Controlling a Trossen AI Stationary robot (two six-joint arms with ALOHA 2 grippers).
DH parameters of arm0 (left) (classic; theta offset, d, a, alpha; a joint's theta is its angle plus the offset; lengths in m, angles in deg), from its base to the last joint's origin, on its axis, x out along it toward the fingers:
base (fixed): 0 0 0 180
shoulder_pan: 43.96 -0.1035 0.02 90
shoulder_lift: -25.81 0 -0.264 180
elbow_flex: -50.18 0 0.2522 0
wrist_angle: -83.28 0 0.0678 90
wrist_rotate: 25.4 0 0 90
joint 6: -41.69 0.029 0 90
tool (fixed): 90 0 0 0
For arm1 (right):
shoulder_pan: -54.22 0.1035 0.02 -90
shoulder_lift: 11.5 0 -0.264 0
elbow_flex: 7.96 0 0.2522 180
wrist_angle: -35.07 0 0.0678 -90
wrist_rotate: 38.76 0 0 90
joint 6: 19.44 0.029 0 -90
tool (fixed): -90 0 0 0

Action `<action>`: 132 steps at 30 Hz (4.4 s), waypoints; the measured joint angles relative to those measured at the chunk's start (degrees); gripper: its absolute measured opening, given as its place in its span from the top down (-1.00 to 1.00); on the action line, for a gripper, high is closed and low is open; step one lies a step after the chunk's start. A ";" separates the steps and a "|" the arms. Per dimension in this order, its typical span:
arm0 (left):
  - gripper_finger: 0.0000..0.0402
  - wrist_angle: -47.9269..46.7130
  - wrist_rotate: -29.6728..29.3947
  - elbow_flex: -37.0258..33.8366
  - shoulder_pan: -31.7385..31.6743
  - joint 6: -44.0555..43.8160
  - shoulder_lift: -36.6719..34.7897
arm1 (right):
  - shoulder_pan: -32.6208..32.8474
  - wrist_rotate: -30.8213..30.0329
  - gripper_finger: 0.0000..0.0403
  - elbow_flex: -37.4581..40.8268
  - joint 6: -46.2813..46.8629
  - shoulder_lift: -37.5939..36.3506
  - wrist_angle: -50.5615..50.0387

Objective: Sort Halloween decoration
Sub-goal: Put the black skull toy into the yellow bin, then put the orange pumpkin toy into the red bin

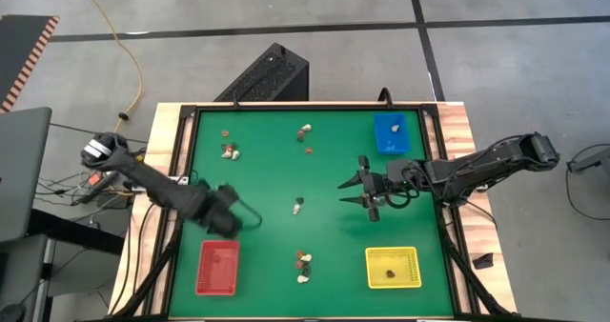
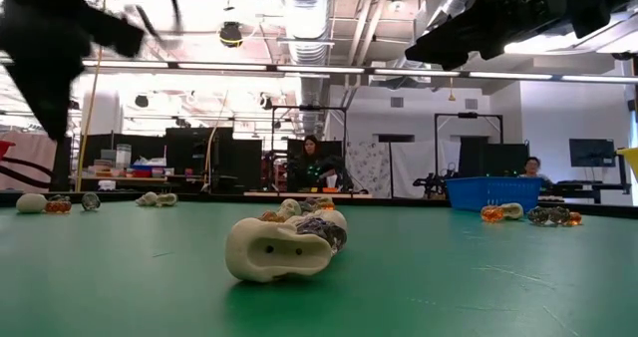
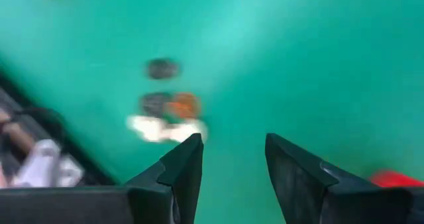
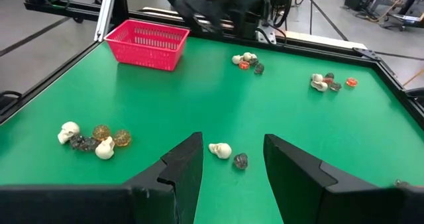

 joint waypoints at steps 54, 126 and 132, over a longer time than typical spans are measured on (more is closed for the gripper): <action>0.54 21.43 10.93 -16.10 -34.34 20.19 -0.07 | 1.49 -0.07 0.06 -0.02 1.78 0.00 -5.25; 0.56 87.06 31.21 60.34 -11.24 59.89 67.69 | 9.46 -4.04 0.06 -0.26 15.66 -15.74 -30.32; 0.35 87.24 31.49 60.31 -11.67 62.05 67.69 | 9.46 -4.04 0.06 -0.27 15.13 -15.74 -30.31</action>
